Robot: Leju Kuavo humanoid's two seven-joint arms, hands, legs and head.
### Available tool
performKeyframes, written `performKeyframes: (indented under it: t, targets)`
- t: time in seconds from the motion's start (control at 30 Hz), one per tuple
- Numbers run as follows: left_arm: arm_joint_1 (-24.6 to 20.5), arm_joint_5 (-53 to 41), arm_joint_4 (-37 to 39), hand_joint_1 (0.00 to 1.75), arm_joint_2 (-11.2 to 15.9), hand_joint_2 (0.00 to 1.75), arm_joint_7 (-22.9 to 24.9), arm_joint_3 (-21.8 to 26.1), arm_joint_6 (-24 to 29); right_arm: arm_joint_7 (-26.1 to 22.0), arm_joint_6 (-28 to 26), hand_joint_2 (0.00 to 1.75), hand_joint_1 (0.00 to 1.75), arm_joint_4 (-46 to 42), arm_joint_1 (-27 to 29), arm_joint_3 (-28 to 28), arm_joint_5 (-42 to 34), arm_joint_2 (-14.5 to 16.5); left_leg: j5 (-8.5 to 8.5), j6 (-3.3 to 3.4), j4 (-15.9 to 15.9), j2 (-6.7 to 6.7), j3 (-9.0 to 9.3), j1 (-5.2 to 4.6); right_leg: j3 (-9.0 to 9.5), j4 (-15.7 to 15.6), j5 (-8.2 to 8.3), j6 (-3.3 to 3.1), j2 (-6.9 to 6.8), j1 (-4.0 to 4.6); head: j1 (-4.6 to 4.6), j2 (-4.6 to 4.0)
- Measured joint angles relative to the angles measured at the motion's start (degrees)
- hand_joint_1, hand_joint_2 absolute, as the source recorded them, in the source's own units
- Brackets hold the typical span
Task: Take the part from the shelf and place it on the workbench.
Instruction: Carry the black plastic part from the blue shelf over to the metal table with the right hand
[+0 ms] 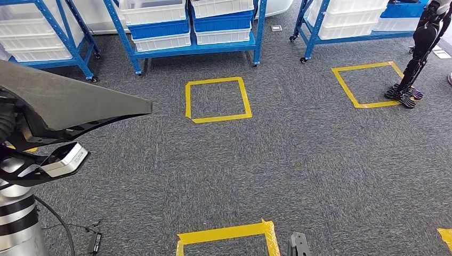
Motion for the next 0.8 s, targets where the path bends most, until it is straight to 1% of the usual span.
performKeyframes:
  t: [0.07,0.1,0.13,0.17,0.2,0.23,0.27,0.3,0.33,0.37,0.4,0.43,0.47,0.5,0.53,0.57,0.6,0.63,0.67,0.7,0.73,0.77,0.8]
  targets:
    - [0.0,-0.1,0.0,1.75,0.0,1.75,0.0,0.0,0.0,0.0,-0.3,0.00,0.00,0.0,0.0,0.0,-0.3,0.0,-0.05,-0.22,0.1,-0.01,-0.14,-0.04,-0.02,-0.1,0.06,0.07,-0.01,-0.15,0.01,0.00]
    - [0.0,-0.2,0.0,1.75,0.0,1.75,0.0,0.0,0.0,0.0,-0.4,0.00,0.00,0.0,0.0,0.0,-0.3,0.0,-0.06,-0.05,0.1,-0.07,-0.22,-0.11,0.04,-0.3,0.17,0.25,-0.09,-0.31,0.00,0.00]
    - [0.0,-0.3,-0.1,1.75,0.0,1.75,0.0,0.1,0.0,0.0,-0.6,0.00,0.00,0.0,0.0,0.0,-0.3,0.0,0.08,0.31,-0.3,-0.14,-0.07,-0.19,0.19,-0.6,0.31,0.49,-0.17,-0.33,-0.05,0.00]
    - [0.0,-0.2,-0.2,1.75,0.0,1.75,0.0,0.1,0.0,0.0,-0.8,0.00,0.00,0.0,0.0,0.0,-0.1,0.0,0.42,0.59,-1.0,-0.20,0.30,-0.08,0.22,-0.7,0.32,0.72,-0.24,-0.40,-0.04,0.00]
    - [0.0,-0.2,-0.3,1.75,0.0,1.75,0.0,0.1,0.0,0.0,-0.9,0.00,0.00,-0.1,0.0,0.0,0.0,0.0,0.90,0.95,-2.0,-0.28,0.78,0.09,0.01,-0.3,-0.12,0.85,-0.30,-0.31,-0.03,0.00]
    - [-0.1,-0.2,-0.4,1.75,0.1,1.75,0.0,0.1,0.0,0.1,-1.0,0.00,0.00,-0.1,0.1,0.0,0.2,0.0,1.41,1.14,-3.0,-0.35,1.21,0.34,-0.67,1.2,-1.13,0.83,-0.28,-0.25,0.06,0.00]
    - [-0.1,-0.2,-0.4,1.75,0.0,1.75,0.0,0.1,0.0,0.1,-1.0,0.00,0.00,-0.2,0.1,0.0,0.3,-0.1,1.79,1.15,-3.5,-0.48,1.33,0.62,-1.99,4.0,-2.70,0.77,-0.26,-0.43,0.18,0.00]
    - [0.0,-0.2,-0.4,1.75,0.0,1.75,0.0,0.1,0.0,0.1,-1.1,0.00,0.00,-0.2,0.2,0.0,0.3,-0.1,2.01,1.17,-3.7,-0.73,1.16,0.75,-3.61,7.6,-4.50,0.81,-0.24,-0.62,0.25,0.00]
    - [0.1,-0.2,-0.5,1.75,0.0,1.75,0.0,0.1,0.0,0.2,-1.1,0.00,0.00,-0.2,0.3,0.0,0.5,-0.2,2.20,1.01,-3.7,-1.06,0.87,0.91,-5.13,11.0,-5.93,1.04,-0.23,-0.93,0.30,0.00]
    - [0.3,-0.2,-0.5,1.75,0.0,1.75,0.0,0.1,0.0,0.3,-1.2,0.00,0.00,-0.3,0.4,0.0,0.5,-0.2,2.37,0.72,-3.7,-1.47,0.55,1.15,-6.01,13.1,-6.65,1.51,-0.23,-1.30,0.31,0.00]
    - [0.4,-0.2,-0.5,1.75,0.0,1.75,0.0,0.1,0.0,0.3,-1.3,0.00,0.00,-0.3,0.5,0.0,0.6,-0.2,2.58,0.34,-3.6,-1.95,0.20,1.47,-5.83,13.1,-6.46,2.24,-0.23,-1.72,0.30,0.00]
    - [0.4,-0.3,-0.5,1.75,0.0,1.75,0.0,0.1,0.0,0.4,-1.4,0.00,0.00,-0.4,0.5,0.0,0.7,-0.3,2.77,-0.12,-3.5,-2.46,-0.16,1.89,-4.54,10.9,-5.51,3.16,-0.15,-2.19,0.31,0.00]
    - [0.4,-0.3,-0.5,1.75,0.0,1.75,0.0,0.1,0.0,0.4,-1.4,0.00,0.00,-0.4,0.5,0.0,0.7,-0.3,2.89,-0.75,-3.1,-3.01,-0.64,2.31,-2.36,7.0,-4.20,4.21,0.34,-2.82,0.34,0.00]
    - [0.4,-0.3,-0.5,1.75,0.0,1.75,0.0,0.1,0.0,0.5,-1.5,0.00,0.00,-0.4,0.5,0.0,0.8,-0.1,2.93,-1.46,-2.5,-3.57,-1.19,2.56,-0.63,3.8,-3.18,4.93,1.05,-3.13,0.53,0.00]
    - [0.3,-0.3,-0.5,1.75,0.0,1.75,0.0,0.2,0.0,0.5,-1.6,0.00,0.00,-0.5,0.4,0.0,0.9,0.0,2.89,-2.14,-1.9,-4.07,-1.71,2.70,0.62,1.6,-2.51,4.95,1.58,-3.40,0.66,0.00]
    - [0.1,-0.3,-0.5,1.75,0.0,1.75,0.0,0.2,0.0,0.6,-1.7,0.00,0.00,-0.5,0.4,0.0,1.0,0.1,2.92,-2.71,-1.5,-4.48,-2.10,2.75,1.19,0.7,-2.26,4.54,1.97,-3.48,0.73,0.00]
    - [0.1,-0.3,-0.6,1.75,0.0,1.75,0.0,0.3,0.0,0.7,-1.8,0.00,0.00,-0.6,0.4,0.0,1.0,0.2,3.11,-3.12,-1.5,-4.85,-2.26,2.73,0.99,1.3,-2.29,3.72,1.86,-3.24,0.73,0.00]
    - [0.0,-0.3,-0.5,1.75,0.0,1.75,0.0,0.4,0.0,0.7,-1.8,0.00,0.00,-0.6,0.5,0.0,1.0,0.2,3.35,-3.39,-1.6,-5.12,-2.29,2.83,0.95,1.6,-2.20,2.90,1.41,-3.20,0.55,0.00]
    - [0.1,-0.4,-0.5,1.75,0.1,1.75,0.0,0.5,0.0,0.7,-1.9,0.00,0.00,-0.7,0.5,0.0,1.1,0.2,3.48,-3.51,-1.7,-5.04,-2.33,2.95,0.87,1.8,-2.07,2.34,1.00,-3.09,0.31,0.00]
    - [0.2,-0.3,-0.5,1.75,0.1,1.75,0.0,0.6,0.0,0.7,-1.9,0.00,0.00,-0.7,0.5,0.0,1.1,0.2,2.98,-3.46,-1.0,-4.34,-2.67,2.92,0.78,2.0,-1.91,1.87,0.59,-2.95,0.04,0.00]
    - [0.2,-0.3,-0.6,1.75,0.2,1.75,0.0,0.8,0.0,0.7,-1.9,0.00,0.00,-0.7,0.5,0.0,1.2,0.2,1.58,-3.24,1.1,-3.23,-3.57,2.79,0.66,2.0,-1.75,1.44,0.14,-2.79,-0.26,0.00]
    - [0.2,-0.3,-0.6,1.75,0.2,1.75,0.0,0.8,0.0,0.7,-1.9,0.00,0.00,-0.7,0.5,0.0,1.3,0.2,-0.55,-2.88,4.6,-1.97,-5.00,2.50,0.60,2.0,-1.63,1.09,-0.38,-2.54,-0.54,0.00]
    - [0.2,-0.3,-0.6,1.75,0.2,1.75,0.0,0.9,0.0,0.7,-1.9,0.00,0.00,-0.8,0.6,0.0,1.4,0.2,-3.07,-2.48,9.3,-0.99,-6.85,2.10,0.54,2.0,-1.60,0.82,-0.94,-2.16,-0.68,0.00]
